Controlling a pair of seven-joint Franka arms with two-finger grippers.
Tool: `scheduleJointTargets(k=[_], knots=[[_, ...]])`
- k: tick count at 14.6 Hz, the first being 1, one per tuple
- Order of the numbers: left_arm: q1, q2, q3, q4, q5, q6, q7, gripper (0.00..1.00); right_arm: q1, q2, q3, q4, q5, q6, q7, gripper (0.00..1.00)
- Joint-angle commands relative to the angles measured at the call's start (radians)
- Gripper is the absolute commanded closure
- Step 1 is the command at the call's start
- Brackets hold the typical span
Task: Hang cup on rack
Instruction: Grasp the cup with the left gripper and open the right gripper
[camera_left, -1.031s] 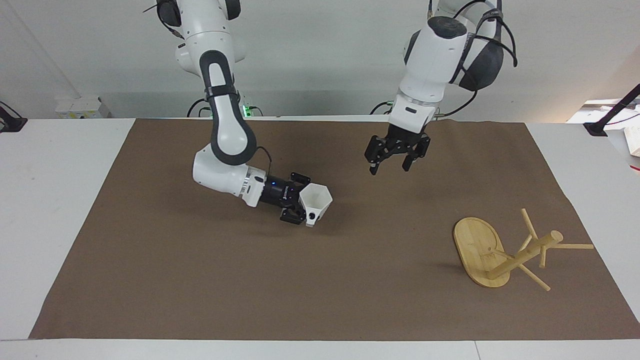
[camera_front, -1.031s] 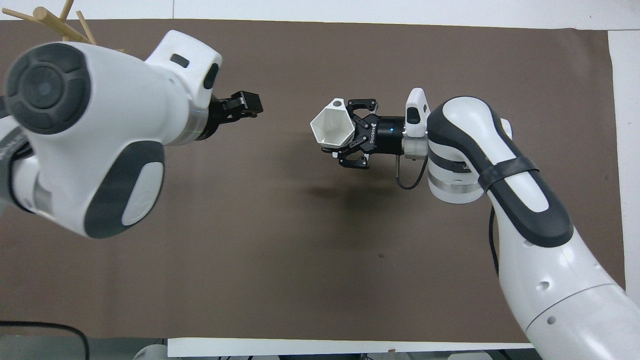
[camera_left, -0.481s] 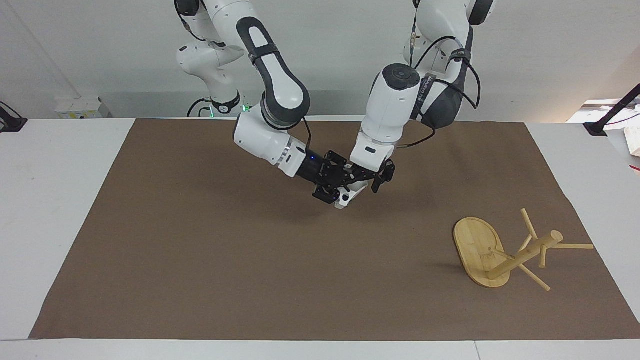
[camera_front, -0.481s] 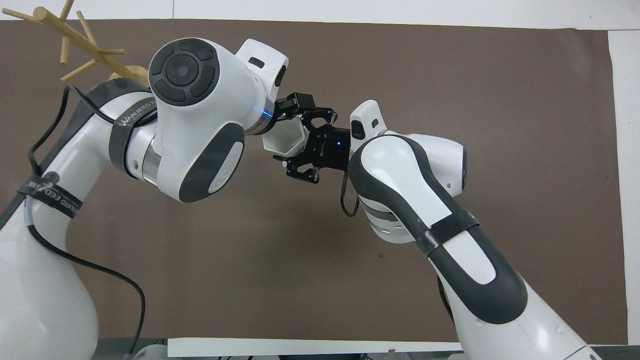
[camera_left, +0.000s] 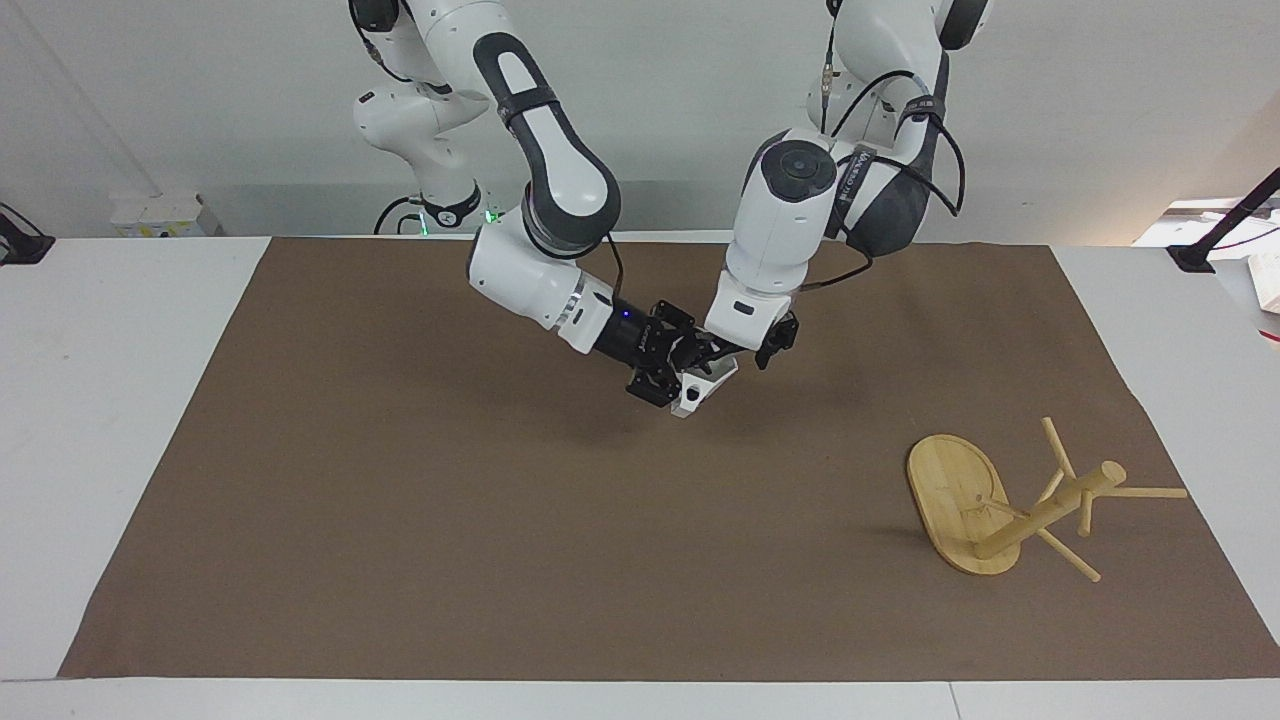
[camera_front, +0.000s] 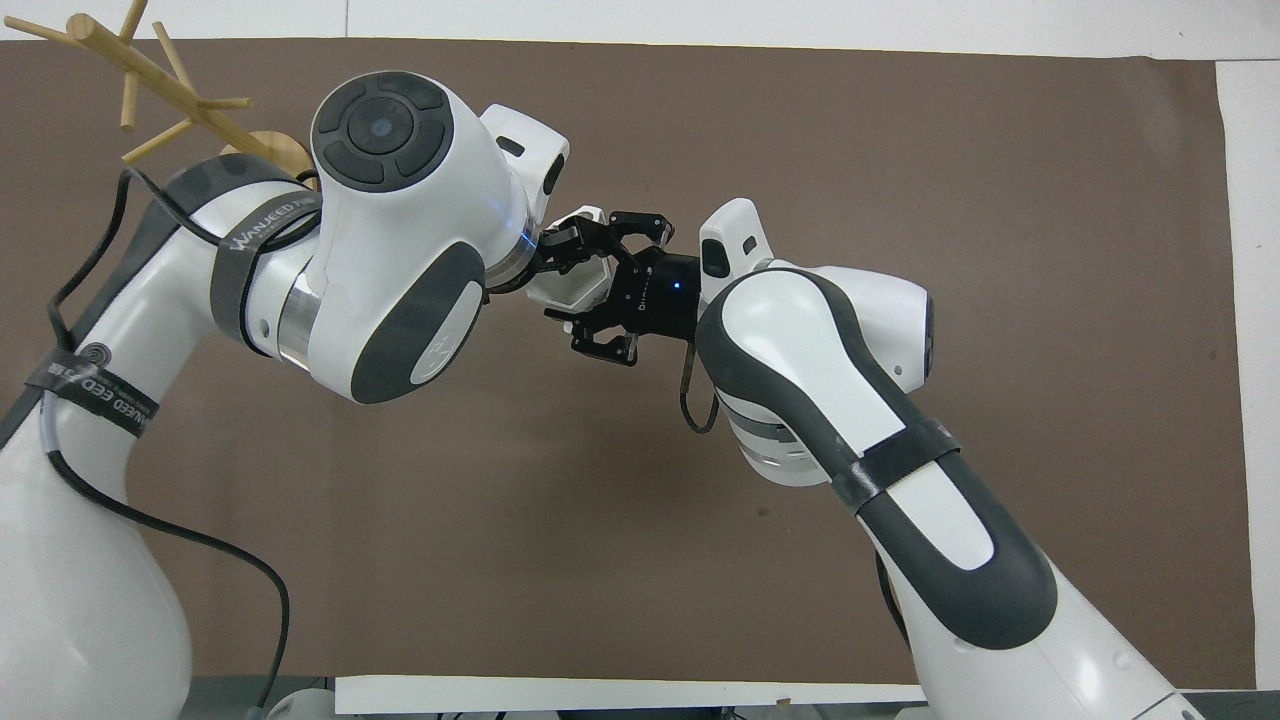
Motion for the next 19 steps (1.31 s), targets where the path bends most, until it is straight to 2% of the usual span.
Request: scheduleJointTargets(k=[1,4,8,9,10,11,12,13,17,19], knots=[[0.008,-0.022,0.01,-0.007,-0.031,-0.029,0.004,1.0,-0.014,-0.009,0.008,0.003,0.018,-0.005,0.009,0.87],[0.037,-0.019,0.017,-0.004,-0.094,-0.004,0.006,1.0,-0.014,-0.009,0.008,0.003,0.017,-0.005,0.014,0.87],[0.036,-0.022,0.015,-0.01,-0.096,-0.012,0.007,1.0,-0.014,-0.009,0.008,0.003,0.017,-0.005,0.015,0.87],[0.038,-0.02,0.015,-0.007,-0.099,-0.006,0.007,1.0,-0.014,-0.009,0.008,0.003,0.017,-0.005,0.017,0.83],[0.041,-0.02,0.015,-0.004,-0.102,-0.004,0.007,1.0,-0.014,-0.009,0.008,0.003,0.017,-0.005,0.017,0.77],[0.042,-0.022,0.015,-0.004,-0.102,-0.007,0.007,1.0,-0.014,-0.009,0.008,0.003,0.017,-0.005,0.015,0.61],[0.045,-0.023,0.017,-0.002,-0.102,-0.013,0.006,1.0,-0.014,-0.009,0.008,0.003,0.017,-0.005,0.023,0.23],[0.045,-0.026,0.021,0.001,-0.101,-0.013,0.004,1.0,-0.014,-0.009,0.008,0.003,0.017,-0.005,0.027,0.0],[0.065,-0.066,0.033,0.005,-0.085,-0.02,-0.007,1.0,-0.028,-0.045,0.005,0.003,0.011,0.012,0.046,0.0],[0.073,-0.086,0.062,-0.001,-0.076,-0.02,-0.005,1.0,-0.069,-0.075,0.002,-0.013,-0.006,-0.011,0.044,0.0]])
